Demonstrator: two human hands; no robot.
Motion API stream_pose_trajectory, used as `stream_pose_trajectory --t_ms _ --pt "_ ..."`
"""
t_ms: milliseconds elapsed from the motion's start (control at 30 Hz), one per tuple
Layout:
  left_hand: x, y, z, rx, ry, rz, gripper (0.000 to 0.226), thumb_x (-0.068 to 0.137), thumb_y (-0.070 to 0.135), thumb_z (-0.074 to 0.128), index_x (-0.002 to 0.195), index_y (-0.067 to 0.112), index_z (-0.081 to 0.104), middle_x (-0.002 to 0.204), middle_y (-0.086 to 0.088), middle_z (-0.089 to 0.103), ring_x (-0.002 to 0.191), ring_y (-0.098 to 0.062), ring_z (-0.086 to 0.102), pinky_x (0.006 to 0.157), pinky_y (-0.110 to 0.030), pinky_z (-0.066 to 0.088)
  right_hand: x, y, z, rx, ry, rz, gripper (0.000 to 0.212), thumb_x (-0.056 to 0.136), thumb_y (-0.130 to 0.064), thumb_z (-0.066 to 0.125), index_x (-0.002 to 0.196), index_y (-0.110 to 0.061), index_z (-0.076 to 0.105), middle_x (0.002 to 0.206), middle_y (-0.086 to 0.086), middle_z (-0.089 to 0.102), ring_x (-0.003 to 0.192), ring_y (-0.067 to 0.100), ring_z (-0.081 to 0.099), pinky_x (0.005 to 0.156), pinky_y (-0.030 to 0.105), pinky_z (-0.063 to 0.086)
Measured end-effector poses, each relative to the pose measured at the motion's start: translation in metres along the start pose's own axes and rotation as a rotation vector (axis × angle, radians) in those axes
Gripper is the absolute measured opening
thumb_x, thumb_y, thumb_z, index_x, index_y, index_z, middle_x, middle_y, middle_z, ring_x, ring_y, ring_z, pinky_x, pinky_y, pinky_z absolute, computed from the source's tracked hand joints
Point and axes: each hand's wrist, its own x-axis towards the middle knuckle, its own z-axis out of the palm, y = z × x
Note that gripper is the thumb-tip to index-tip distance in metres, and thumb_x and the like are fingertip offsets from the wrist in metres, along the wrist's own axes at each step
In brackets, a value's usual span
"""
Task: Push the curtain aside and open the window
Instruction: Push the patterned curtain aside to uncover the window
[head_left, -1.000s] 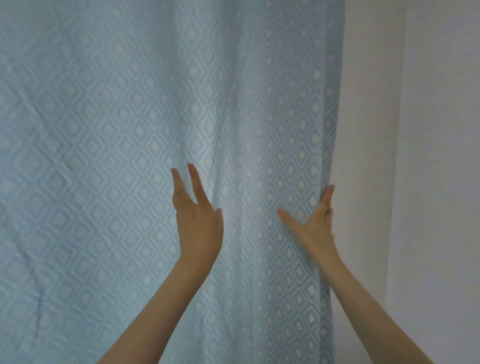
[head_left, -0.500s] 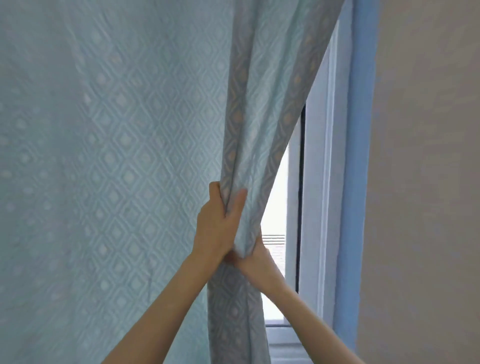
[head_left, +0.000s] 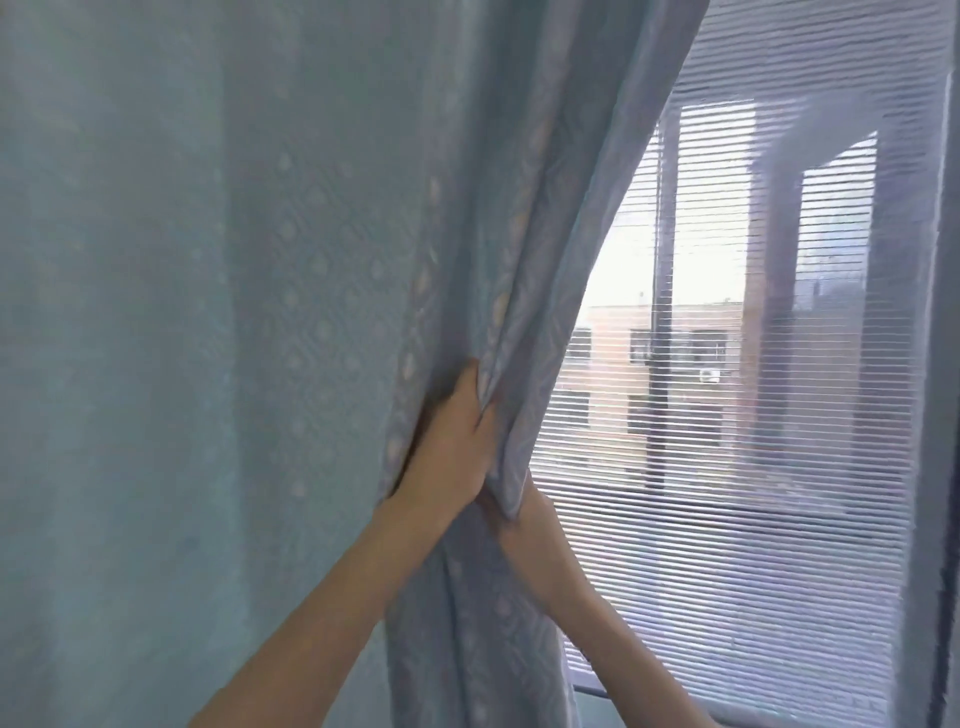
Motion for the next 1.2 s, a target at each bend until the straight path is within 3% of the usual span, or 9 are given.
stream_pose_trajectory --t_ms 200,367,433,600,733,800,900,1033,1200 --pt "0.026 -0.107 -0.105 0.055 -0.017 -0.013 0.041 0.103 0.015 0.045 0.145 0.016 0.046 0.140 -0.010 0.062 0.134 -0.022 0.056 0.114 -0.045 0.044 0.048 -0.015 0.136 0.045 -0.117 -0.026 0.073 0.100 -0.015 0.056 0.158 -0.037 0.017 0.141 -0.019 0.051 0.118 -0.010 0.053 0.096 0.007 0.041" --pt "0.047 -0.184 -0.171 0.100 0.023 -0.054 0.042 0.104 0.016 0.044 0.146 0.018 0.044 0.147 -0.006 0.056 0.138 -0.018 0.049 0.120 -0.033 0.034 0.092 -0.016 0.236 -0.050 -0.164 -0.046 0.077 0.101 -0.018 0.052 0.158 -0.042 0.006 0.138 0.004 0.063 0.114 0.025 0.065 0.084 0.033 0.051" --pt "0.058 -0.216 -0.193 0.149 0.044 -0.027 0.043 0.104 0.014 0.044 0.147 0.013 0.044 0.147 -0.005 0.054 0.140 -0.016 0.045 0.122 -0.031 0.030 0.111 -0.016 0.272 -0.052 -0.199 -0.052 0.078 0.100 -0.013 0.050 0.159 -0.037 0.004 0.142 0.008 0.060 0.118 0.030 0.063 0.091 0.040 0.053" --pt "0.082 -0.288 -0.244 0.191 0.113 -0.069 0.041 0.104 0.022 0.042 0.144 0.019 0.044 0.128 0.012 0.053 0.116 0.012 0.044 0.092 0.008 0.027 0.151 -0.015 0.354 0.026 -0.231 -0.109 0.085 0.098 -0.005 0.046 0.157 -0.043 -0.002 0.157 -0.002 0.044 0.130 0.020 0.055 0.098 0.031 0.048" --pt "0.102 -0.333 -0.278 0.205 0.137 -0.141 0.044 0.103 0.012 0.040 0.147 0.005 0.038 0.139 -0.018 0.057 0.128 -0.030 0.054 0.098 -0.024 0.038 0.178 -0.015 0.415 0.086 -0.229 -0.144 0.082 0.099 -0.003 0.045 0.159 -0.039 0.001 0.157 -0.003 0.043 0.133 0.019 0.052 0.105 0.037 0.048" --pt "0.110 -0.354 -0.295 0.204 0.146 -0.172 0.047 0.104 0.008 0.039 0.150 0.002 0.033 0.145 -0.025 0.051 0.133 -0.039 0.050 0.100 -0.032 0.037 0.190 -0.017 0.444 0.077 -0.228 -0.140 0.083 0.099 -0.004 0.046 0.159 -0.038 0.000 0.156 -0.001 0.045 0.131 0.023 0.054 0.103 0.043 0.050" --pt "0.119 -0.384 -0.326 0.207 0.152 -0.153 0.049 0.105 0.011 0.039 0.153 0.005 0.030 0.153 -0.020 0.045 0.141 -0.034 0.043 0.107 -0.029 0.031 0.207 -0.022 0.487 0.031 -0.226 -0.113 0.083 0.100 -0.007 0.047 0.159 -0.036 -0.003 0.150 0.008 0.051 0.122 0.031 0.059 0.095 0.044 0.052" --pt "0.131 -0.422 -0.370 0.229 0.150 -0.004 0.048 0.104 0.027 0.043 0.151 0.020 0.037 0.151 0.001 0.047 0.140 -0.007 0.038 0.124 -0.034 0.028 0.225 -0.034 0.542 -0.003 -0.210 -0.064 0.084 0.100 -0.006 0.048 0.159 -0.034 -0.004 0.139 0.016 0.060 0.115 0.038 0.062 0.092 0.054 0.053" --pt "0.149 -0.481 -0.427 0.257 0.119 0.008 0.058 0.098 0.040 0.037 0.152 0.020 0.035 0.156 -0.006 0.045 0.147 -0.018 0.037 0.125 -0.043 0.027 0.245 -0.053 0.611 -0.025 -0.182 -0.022 0.084 0.098 -0.006 0.048 0.158 -0.038 -0.001 0.150 0.010 0.051 0.125 0.037 0.057 0.095 0.058 0.051"
